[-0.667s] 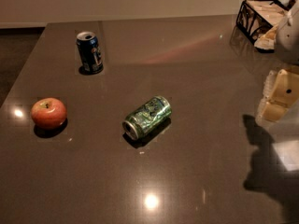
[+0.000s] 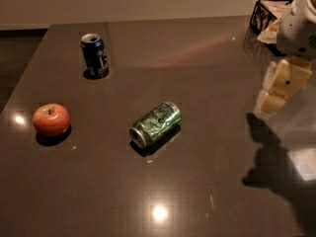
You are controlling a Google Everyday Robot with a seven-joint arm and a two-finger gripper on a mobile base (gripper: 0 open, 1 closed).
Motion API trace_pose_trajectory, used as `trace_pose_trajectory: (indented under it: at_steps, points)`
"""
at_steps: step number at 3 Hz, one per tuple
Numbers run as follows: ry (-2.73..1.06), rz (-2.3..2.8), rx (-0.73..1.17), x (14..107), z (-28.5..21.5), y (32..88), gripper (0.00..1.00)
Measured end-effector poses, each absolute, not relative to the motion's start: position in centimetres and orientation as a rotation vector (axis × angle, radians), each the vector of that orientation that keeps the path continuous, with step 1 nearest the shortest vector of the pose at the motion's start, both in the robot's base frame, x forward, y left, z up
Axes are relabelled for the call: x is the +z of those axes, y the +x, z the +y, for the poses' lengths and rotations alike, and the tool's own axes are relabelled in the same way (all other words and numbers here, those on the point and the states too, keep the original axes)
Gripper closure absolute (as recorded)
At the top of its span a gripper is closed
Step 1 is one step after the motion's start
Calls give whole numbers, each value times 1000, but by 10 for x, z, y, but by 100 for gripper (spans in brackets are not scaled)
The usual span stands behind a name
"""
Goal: Move pepsi can near green can
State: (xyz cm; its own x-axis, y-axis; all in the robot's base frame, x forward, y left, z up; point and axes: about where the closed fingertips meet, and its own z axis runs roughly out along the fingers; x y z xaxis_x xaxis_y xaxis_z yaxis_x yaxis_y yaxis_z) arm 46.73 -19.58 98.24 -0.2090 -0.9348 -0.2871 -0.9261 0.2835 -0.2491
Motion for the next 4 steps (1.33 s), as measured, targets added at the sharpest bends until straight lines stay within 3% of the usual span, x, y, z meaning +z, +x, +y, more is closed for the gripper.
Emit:
trace_pose_trajectory:
  at_steps: [1, 4]
  points:
    - [-1620, 2125, 53, 985, -172, 497, 0]
    - [-1488, 1963, 242, 983, -34, 585, 0]
